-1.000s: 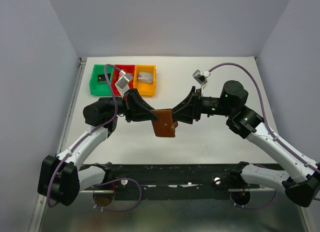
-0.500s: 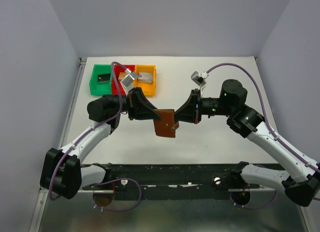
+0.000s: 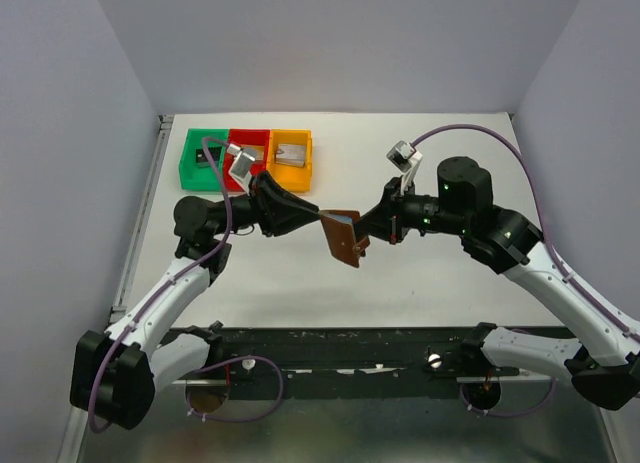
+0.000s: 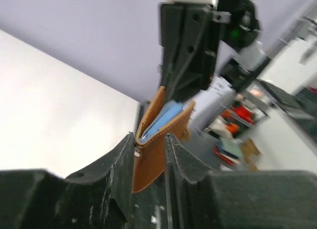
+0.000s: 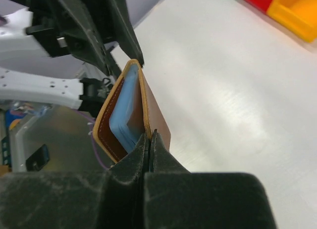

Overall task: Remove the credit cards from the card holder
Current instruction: Open the card holder, then place the card holder at the center of the board.

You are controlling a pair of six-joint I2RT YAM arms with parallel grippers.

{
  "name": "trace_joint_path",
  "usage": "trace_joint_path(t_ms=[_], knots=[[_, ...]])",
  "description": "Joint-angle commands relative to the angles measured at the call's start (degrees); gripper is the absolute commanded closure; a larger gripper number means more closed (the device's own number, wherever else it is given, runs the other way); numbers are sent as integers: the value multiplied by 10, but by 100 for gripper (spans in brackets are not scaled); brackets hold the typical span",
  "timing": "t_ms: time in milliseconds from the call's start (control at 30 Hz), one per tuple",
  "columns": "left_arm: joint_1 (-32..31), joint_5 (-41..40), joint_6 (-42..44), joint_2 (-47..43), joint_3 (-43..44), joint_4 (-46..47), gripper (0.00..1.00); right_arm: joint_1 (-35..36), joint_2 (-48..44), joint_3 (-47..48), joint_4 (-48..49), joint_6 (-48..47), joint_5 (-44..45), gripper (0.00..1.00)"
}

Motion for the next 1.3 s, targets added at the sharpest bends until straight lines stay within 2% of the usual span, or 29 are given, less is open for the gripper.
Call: trace_joint_path(t_ms=[0,33,100,133,167,367,433,600,933,1167,1267], knots=[[4,-170,194,-61,8,-264,47,1,-4,28,-94,-38,121,100],[4,-206,201,-69,8,-299,42,1,-3,29,-99,-37,133,100],[5,-281,197,-81,8,-355,22,1,3,32,-114,-34,170,100],[4,-306,185,-84,2,-361,7,1,7,32,-118,-31,190,100],[4,-320,171,-89,-7,-351,1,1,8,32,-121,-30,201,100],[3,-370,75,-119,-126,-146,1,1,15,17,-95,-10,191,100],[3,-387,53,-118,-137,-156,1,0,19,19,-95,1,191,100],[-13,-354,74,-87,-93,-259,1,1,22,10,-67,32,161,100],[-54,-304,94,-89,-111,-164,1,0,19,-14,-6,97,92,100],[-53,-435,103,-177,-175,-182,1,-2,11,7,-20,103,75,100],[-49,-462,123,-227,-189,-196,1,-8,10,10,-18,111,58,100]])
